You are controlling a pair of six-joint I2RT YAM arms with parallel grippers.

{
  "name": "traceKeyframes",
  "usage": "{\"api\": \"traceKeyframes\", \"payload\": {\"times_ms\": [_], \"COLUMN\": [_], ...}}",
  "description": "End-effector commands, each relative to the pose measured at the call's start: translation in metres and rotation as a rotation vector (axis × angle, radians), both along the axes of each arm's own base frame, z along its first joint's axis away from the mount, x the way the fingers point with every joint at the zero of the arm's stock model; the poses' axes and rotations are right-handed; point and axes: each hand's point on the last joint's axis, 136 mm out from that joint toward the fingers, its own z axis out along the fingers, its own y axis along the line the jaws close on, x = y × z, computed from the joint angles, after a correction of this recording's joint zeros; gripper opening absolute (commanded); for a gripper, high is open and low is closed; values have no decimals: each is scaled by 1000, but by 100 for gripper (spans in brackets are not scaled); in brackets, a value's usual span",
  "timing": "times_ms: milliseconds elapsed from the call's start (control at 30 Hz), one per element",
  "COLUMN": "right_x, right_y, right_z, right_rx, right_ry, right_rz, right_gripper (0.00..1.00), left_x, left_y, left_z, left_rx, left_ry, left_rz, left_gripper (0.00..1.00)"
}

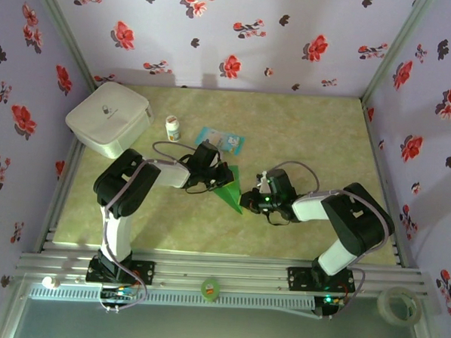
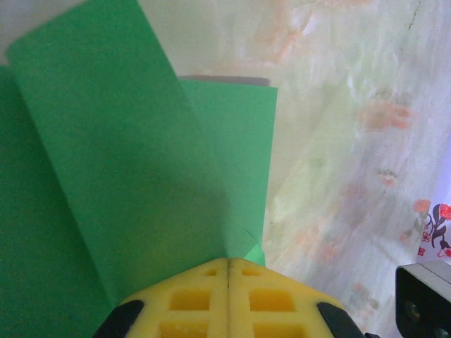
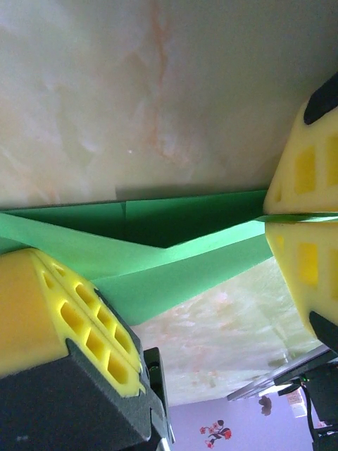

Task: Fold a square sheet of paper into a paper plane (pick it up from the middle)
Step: Fourth fold the wing at the center of the table.

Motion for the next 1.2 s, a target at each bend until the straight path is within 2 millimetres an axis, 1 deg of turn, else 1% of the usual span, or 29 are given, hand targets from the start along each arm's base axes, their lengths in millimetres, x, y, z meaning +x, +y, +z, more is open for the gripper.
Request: {"api": "traceKeyframes", "payload": {"times_ms": [0, 200, 433, 600, 767, 1000, 1133, 1167], "right_x": [-25, -31, -39, -39, -37, -41, -41, -42], "right_y": [-5, -8, -13, -13, -14, -15, -16, -16], "right_z": [-18, -13, -20, -20, -17, -17, -17, -17], "right_rx": [-47, -63, -95, -105, -115, -129, -138, -136], "right_ry": [101, 107, 145, 144, 136, 143, 147, 145], "right_rz": [50, 71, 84, 85, 87, 109, 112, 115], "right_gripper": [11, 10, 10, 10, 15, 9, 10, 12], "left_x": [-7, -7, -7, -8, -8, -8, -9, -9], "left_y": [14, 15, 15, 16, 15, 16, 16, 16], "left_z": [-25, -26, -26, -27, -26, -26, -26, -26], "left_rx": [73, 76, 77, 77, 75, 74, 75, 75], "left_ry": [31, 33, 35, 36, 34, 36, 35, 35], "left_rz": [0, 6, 7, 10, 8, 11, 10, 10], "left_gripper": [4, 4, 4, 4, 3, 4, 3, 3]}}
